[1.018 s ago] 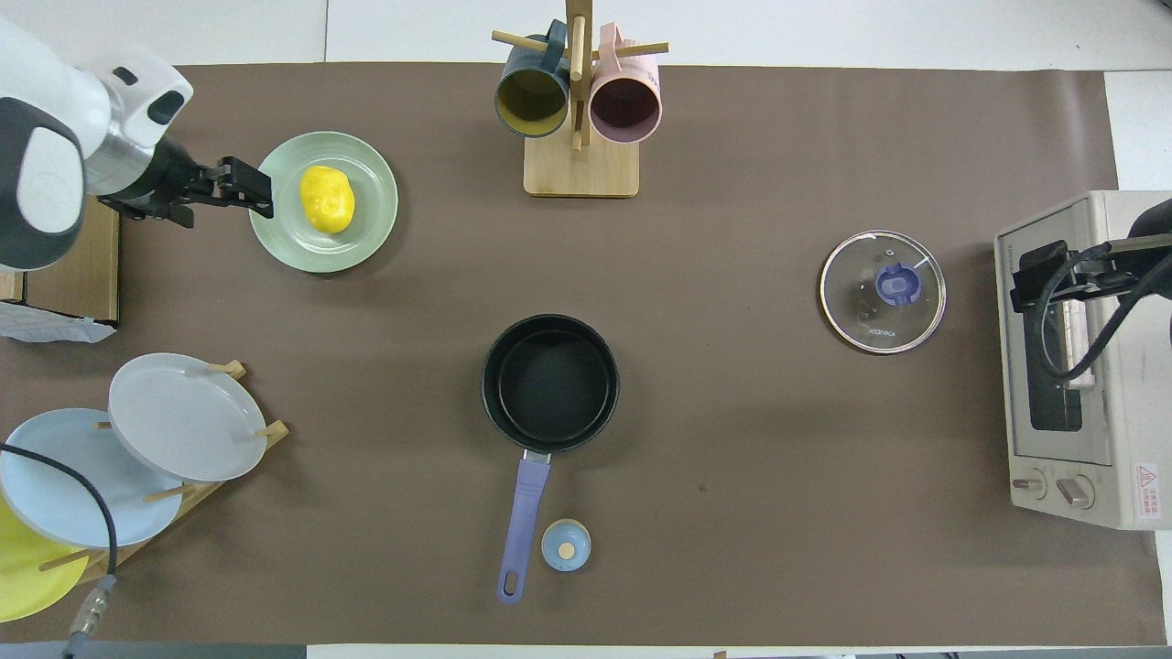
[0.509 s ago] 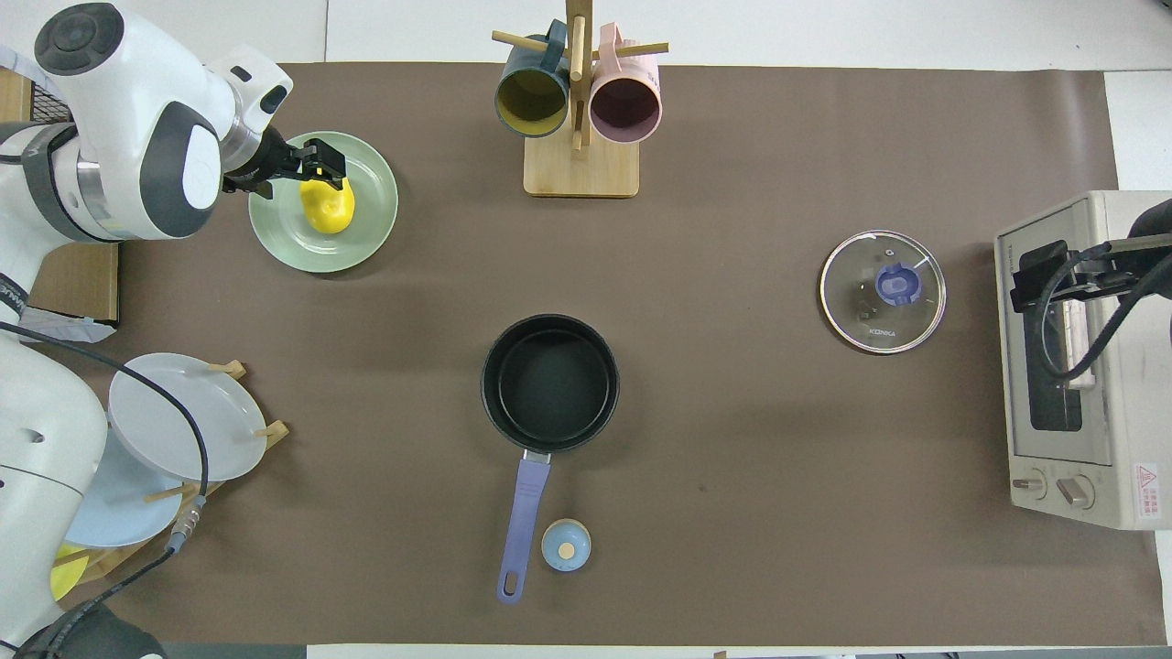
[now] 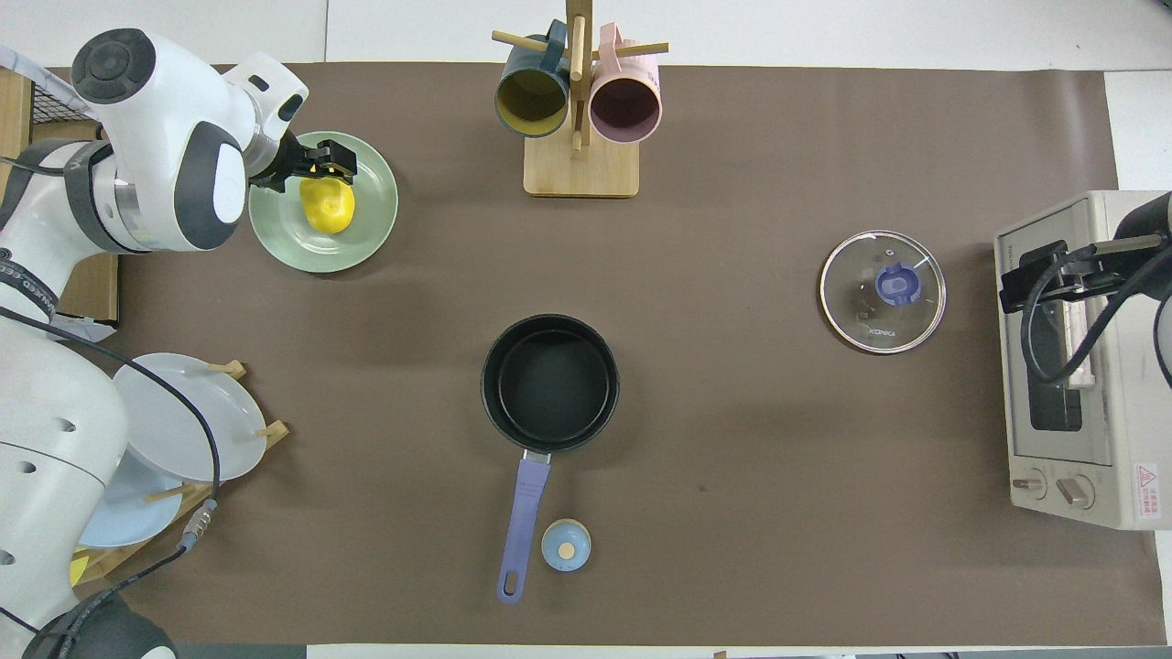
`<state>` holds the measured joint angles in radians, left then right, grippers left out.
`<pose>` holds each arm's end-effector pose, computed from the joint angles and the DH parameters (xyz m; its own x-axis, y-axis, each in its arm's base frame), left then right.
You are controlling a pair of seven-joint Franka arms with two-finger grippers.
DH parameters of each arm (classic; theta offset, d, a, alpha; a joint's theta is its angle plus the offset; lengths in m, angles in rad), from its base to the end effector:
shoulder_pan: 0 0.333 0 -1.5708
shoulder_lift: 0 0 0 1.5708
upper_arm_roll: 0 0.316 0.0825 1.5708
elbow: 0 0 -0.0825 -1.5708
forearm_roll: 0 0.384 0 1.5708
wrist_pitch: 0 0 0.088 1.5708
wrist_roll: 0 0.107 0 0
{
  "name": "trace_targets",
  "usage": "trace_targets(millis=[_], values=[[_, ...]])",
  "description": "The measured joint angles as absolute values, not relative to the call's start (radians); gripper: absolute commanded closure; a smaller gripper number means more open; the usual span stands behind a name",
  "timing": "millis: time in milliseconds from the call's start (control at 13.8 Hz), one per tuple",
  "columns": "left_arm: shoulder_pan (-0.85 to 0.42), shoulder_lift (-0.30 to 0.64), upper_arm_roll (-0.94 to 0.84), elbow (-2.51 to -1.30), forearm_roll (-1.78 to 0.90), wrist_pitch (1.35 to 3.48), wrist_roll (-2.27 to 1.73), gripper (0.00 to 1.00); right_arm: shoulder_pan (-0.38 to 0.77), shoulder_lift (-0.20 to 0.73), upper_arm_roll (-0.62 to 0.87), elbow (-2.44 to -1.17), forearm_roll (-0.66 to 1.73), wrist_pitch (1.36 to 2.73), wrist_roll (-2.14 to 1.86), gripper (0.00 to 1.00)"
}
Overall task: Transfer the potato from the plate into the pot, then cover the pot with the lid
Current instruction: 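Grasp the yellow potato with the left gripper, then carry the potato to the pot while the right gripper grasps the lid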
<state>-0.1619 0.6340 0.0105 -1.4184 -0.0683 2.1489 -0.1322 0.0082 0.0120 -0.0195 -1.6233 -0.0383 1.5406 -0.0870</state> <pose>0.7211 -0.1144 0.3360 0.9960 0.0159 0.0875 0.0101 -0.9977 0.0664 0.5522 -0.0104 0.5908 0.9924 0.0744 -0.0975 0.0777 -0.9965 0.0301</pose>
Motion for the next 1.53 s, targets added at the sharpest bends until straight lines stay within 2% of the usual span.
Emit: trace_targets(millis=[364,655,727,800,945,1018,1091,1164,1527], values=[[-0.176,0.634,0.015,-1.426,-0.059,2.157,-0.138,0.02,0.009,0.010,-0.019,-1.623,-0.036,1.550,-0.087,0.00],[-0.193,0.634,0.016,-1.437,-0.017,2.167,-0.194,0.07,0.046,0.016,-0.014,-1.651,-0.029,1.672,-0.087,0.00],[-0.193,0.634,0.016,-1.437,-0.016,2.167,-0.195,0.10,0.049,0.023,-0.013,-1.671,-0.027,1.714,-0.087,0.00],[-0.193,0.634,0.018,-1.437,-0.015,2.167,-0.196,0.20,0.053,0.034,-0.013,-1.692,-0.023,1.759,-0.087,0.00],[-0.193,0.634,0.023,-1.437,-0.011,2.167,-0.196,0.47,0.065,0.070,-0.012,-1.717,-0.019,1.824,-0.087,0.00],[-0.193,0.634,0.025,-1.438,-0.004,2.167,-0.196,0.65,0.068,0.089,-0.011,-1.722,-0.011,1.849,-0.087,0.00],[-0.193,0.634,0.026,-1.438,0.004,2.167,-0.196,0.93,0.070,0.109,-0.011,-1.728,0.002,1.874,-0.087,0.00],[-0.193,0.632,0.026,-1.438,0.007,2.167,-0.197,1.00,0.070,0.131,-0.011,-1.731,0.012,1.899,-0.092,0.00],[-0.193,0.615,0.030,-1.433,0.004,2.153,-0.244,1.00,0.067,0.215,-0.014,-1.798,0.017,2.056,-0.159,0.00]])
